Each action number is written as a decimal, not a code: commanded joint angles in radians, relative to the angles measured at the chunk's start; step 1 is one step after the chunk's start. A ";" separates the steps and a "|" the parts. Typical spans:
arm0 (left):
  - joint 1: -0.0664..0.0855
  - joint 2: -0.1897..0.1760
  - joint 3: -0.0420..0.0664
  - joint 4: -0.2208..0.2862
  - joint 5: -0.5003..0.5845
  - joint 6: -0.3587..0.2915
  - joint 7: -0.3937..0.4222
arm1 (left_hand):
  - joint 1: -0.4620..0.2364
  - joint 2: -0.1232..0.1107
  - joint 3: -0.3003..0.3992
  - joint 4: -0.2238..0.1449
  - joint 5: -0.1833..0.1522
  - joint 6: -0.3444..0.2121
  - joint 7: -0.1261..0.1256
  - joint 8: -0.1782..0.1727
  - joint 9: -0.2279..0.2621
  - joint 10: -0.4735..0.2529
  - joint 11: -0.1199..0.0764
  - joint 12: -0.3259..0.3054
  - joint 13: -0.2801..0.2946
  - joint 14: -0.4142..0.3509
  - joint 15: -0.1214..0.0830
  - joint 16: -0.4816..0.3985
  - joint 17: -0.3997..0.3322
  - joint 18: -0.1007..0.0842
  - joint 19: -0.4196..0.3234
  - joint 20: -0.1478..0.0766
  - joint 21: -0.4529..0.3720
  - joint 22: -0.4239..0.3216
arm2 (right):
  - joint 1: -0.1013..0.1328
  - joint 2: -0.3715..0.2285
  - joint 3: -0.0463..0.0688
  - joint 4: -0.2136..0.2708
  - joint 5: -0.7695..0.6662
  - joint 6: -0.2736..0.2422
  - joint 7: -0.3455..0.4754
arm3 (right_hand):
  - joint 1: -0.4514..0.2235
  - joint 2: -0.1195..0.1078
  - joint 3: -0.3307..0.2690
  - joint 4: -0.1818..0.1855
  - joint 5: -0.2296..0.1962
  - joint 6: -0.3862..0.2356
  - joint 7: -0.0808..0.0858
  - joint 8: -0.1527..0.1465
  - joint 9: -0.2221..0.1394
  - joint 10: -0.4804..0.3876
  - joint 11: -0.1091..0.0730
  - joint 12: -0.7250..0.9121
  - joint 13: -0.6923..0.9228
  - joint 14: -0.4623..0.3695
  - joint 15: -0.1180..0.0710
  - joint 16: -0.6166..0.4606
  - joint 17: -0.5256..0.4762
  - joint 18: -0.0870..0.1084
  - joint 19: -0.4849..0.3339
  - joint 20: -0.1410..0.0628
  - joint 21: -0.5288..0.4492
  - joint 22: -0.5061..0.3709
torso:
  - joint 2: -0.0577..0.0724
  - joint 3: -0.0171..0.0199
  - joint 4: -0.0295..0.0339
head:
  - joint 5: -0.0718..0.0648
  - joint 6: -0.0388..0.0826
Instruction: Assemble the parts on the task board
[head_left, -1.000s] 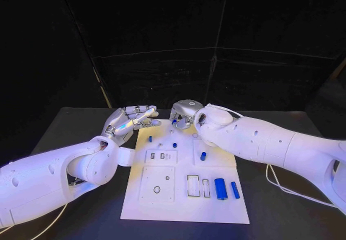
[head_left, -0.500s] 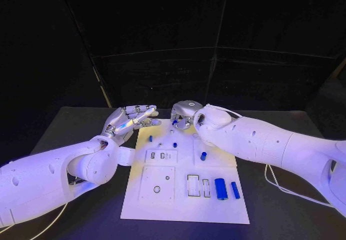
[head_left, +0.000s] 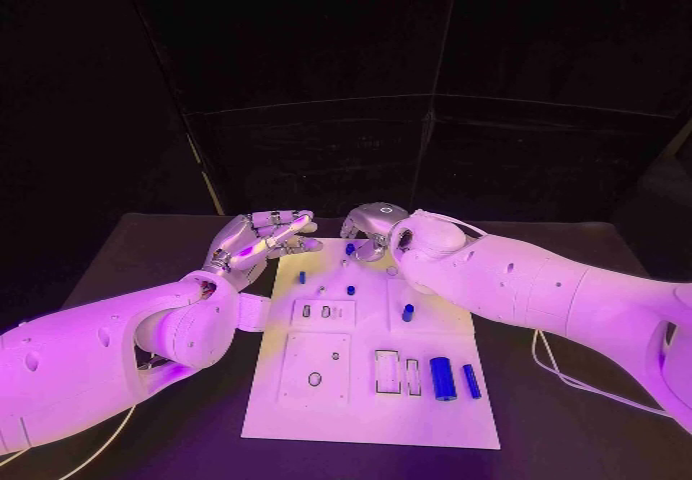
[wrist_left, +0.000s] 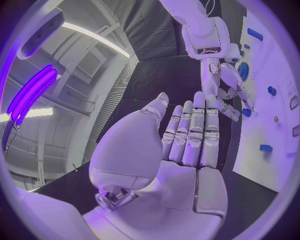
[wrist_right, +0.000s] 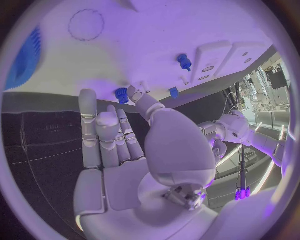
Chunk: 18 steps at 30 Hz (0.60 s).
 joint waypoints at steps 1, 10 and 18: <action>0.002 -0.004 0.001 0.001 -0.005 0.011 0.002 | -0.002 0.007 -0.001 -0.007 0.001 -0.001 0.004 -0.005 -0.002 0.001 0.007 -0.004 -0.001 0.007 0.001 -0.006 0.001 0.013 0.006 0.002 -0.006 -0.001 | 0.003 -0.034 0.001 0.039 0.015 -0.066 0.013 | 0.014 0.000 -0.022 0.010 0.000 0.009 -0.001 -0.001 0.004 -0.005 -0.002 0.014 0.002 -0.002 0.000 -0.003 -0.007 0.008 0.000 -0.001 -0.005 -0.005 | -0.002 0.0019 -0.0035 | 0.002 0.002; 0.003 -0.019 0.001 -0.005 0.003 0.010 0.000 | -0.002 0.007 -0.001 -0.007 0.001 -0.001 0.004 -0.005 -0.002 0.001 0.007 -0.004 -0.001 0.007 0.001 -0.006 0.001 0.013 0.006 0.002 -0.006 -0.001 | 0.004 -0.241 0.000 0.248 0.162 -0.128 -0.022 | -0.034 -0.010 -0.092 0.079 0.050 0.076 -0.015 0.018 0.010 0.167 -0.029 0.123 0.023 0.037 -0.018 0.059 0.085 -0.011 0.079 -0.012 0.065 0.099 | -0.013 0.0034 -0.0233 | 0.008 0.009; 0.003 -0.017 0.000 -0.016 0.010 0.010 -0.003 | -0.002 0.008 -0.002 -0.008 0.001 -0.001 0.004 -0.006 -0.002 0.000 0.007 -0.006 -0.001 0.007 0.001 -0.007 0.002 0.013 0.006 0.003 -0.008 -0.002 | 0.006 -0.390 -0.001 0.343 0.315 -0.040 -0.119 | -0.074 -0.049 -0.255 0.197 0.152 0.061 -0.048 0.015 0.005 0.365 -0.076 0.377 0.185 0.073 -0.059 0.171 0.259 -0.039 0.163 -0.054 0.161 0.249 | -0.017 0.0076 -0.0372 | 0.005 0.012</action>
